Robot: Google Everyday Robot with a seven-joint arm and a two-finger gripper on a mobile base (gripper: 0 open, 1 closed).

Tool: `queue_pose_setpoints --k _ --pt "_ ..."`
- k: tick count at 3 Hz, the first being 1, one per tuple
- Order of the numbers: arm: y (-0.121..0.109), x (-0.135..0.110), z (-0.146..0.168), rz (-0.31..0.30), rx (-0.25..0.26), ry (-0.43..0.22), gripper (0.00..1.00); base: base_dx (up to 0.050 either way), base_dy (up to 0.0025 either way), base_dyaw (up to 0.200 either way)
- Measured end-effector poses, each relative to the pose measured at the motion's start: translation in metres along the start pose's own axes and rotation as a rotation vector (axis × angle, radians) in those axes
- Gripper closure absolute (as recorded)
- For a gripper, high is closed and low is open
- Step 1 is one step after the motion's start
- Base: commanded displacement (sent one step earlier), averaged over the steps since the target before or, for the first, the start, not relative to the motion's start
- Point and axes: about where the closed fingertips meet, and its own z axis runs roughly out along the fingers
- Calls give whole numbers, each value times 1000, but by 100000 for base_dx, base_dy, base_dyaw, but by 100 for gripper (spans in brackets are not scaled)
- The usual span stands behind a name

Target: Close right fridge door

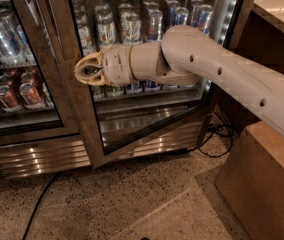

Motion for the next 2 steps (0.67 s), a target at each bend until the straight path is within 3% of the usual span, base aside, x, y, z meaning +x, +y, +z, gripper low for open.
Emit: queue_pose_setpoints --k 2 --pt "-11 13 -1 24 21 -6 100 0 0 0"
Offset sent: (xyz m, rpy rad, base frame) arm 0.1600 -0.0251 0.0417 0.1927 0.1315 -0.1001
